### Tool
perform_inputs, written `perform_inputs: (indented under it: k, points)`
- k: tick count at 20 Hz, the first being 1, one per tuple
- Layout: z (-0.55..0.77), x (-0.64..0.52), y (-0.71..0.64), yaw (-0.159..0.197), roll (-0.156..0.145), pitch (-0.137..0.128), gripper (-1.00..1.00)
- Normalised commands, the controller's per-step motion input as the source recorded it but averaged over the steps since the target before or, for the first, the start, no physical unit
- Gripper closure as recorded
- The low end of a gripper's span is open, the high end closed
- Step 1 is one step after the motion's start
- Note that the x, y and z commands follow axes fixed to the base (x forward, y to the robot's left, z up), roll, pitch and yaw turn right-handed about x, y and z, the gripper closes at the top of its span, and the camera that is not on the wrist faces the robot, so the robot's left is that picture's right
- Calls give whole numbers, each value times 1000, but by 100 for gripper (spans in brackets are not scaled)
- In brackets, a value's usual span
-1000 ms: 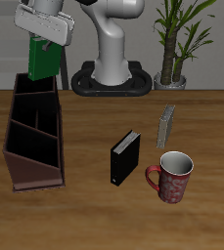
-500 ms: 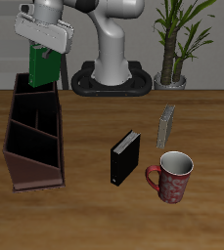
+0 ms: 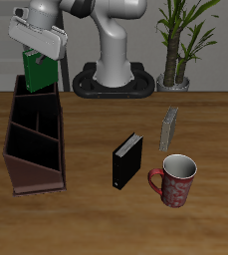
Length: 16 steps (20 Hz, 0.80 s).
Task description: Place the green book into the right desk caddy's right compartment
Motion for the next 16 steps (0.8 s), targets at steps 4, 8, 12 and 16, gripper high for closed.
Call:
perform_inputs:
  k: [4, 8, 12, 16]
  points:
    - [-176, 13, -39, 2, 1, 17, 100]
    - [-107, 86, 1, -16, -9, 28, 100]
    - [371, -219, 190, 38, 38, -73, 100]
    - [398, -175, 51, 33, -1, -72, 100]
